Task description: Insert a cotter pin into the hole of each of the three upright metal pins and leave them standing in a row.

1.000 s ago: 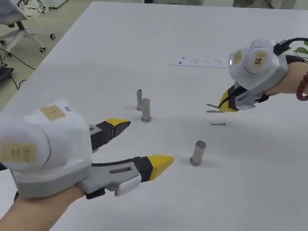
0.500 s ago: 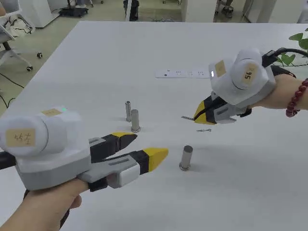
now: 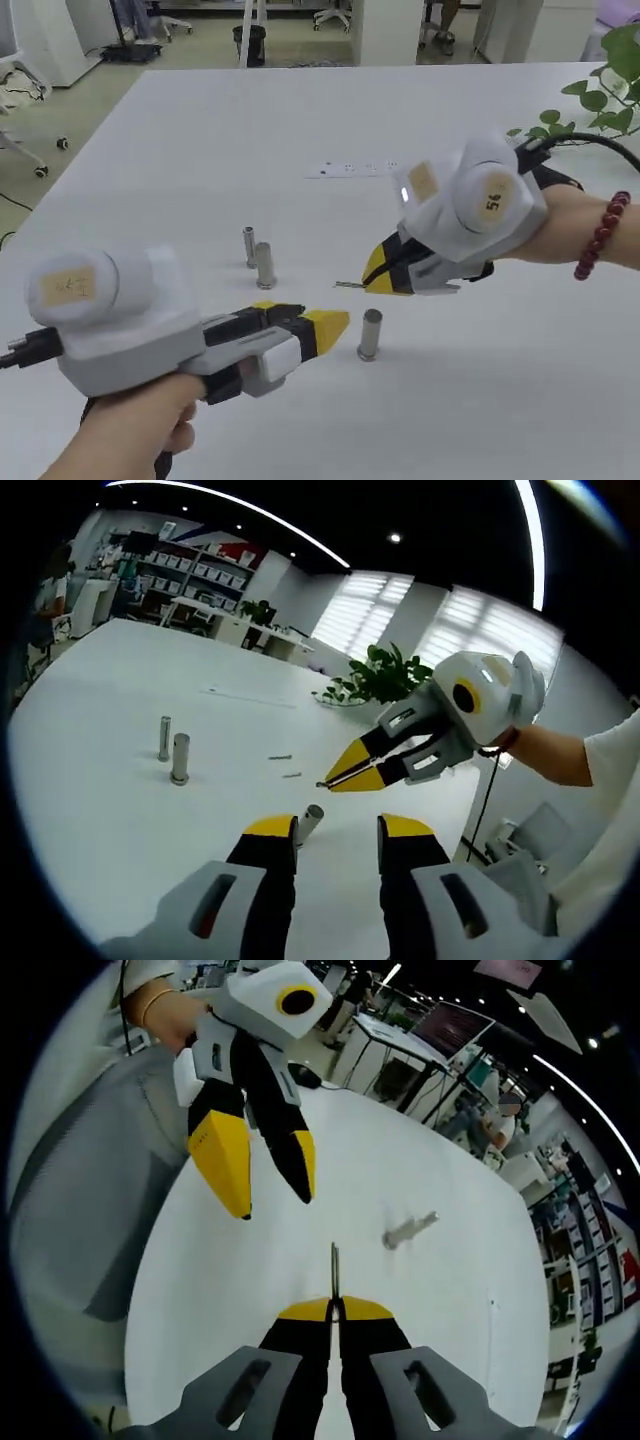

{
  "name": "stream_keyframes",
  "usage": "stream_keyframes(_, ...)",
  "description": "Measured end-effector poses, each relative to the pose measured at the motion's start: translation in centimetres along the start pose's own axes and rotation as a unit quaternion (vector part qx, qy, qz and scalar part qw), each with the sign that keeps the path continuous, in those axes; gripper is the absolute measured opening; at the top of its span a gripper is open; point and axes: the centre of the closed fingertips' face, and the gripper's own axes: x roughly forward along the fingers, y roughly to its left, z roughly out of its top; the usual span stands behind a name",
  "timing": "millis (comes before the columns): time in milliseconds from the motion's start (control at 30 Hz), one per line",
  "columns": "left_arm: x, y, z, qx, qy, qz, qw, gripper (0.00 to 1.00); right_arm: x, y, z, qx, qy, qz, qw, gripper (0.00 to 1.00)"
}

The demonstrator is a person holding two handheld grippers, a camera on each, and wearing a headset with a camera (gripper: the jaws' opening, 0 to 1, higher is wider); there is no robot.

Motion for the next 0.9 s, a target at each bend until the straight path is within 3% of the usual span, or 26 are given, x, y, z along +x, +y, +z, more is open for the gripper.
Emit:
stream_keyframes(600, 0.8, 0.3, -1.2, -0.064, 0.007, 0.006, 0.9979, 0.19, 0.8, 2.9, 2.2, -0.019, -0.021, 0.025, 0.9993, 0.03)
stream_keyframes(767, 0.7, 0.4, -1.4, -0.087, 0.0, 0.005, 0.9962, 0.14, 1.1, 3.4, 2.8, -0.023, -0.025, 0.03, 0.999, 0.03)
stream_keyframes(900, 0.5, 0.5, -1.6, -0.089, 0.002, 0.01, 0.996, 0.09, 1.2, 3.7, 3.1, -0.024, -0.027, 0.031, 0.9989, 0.03)
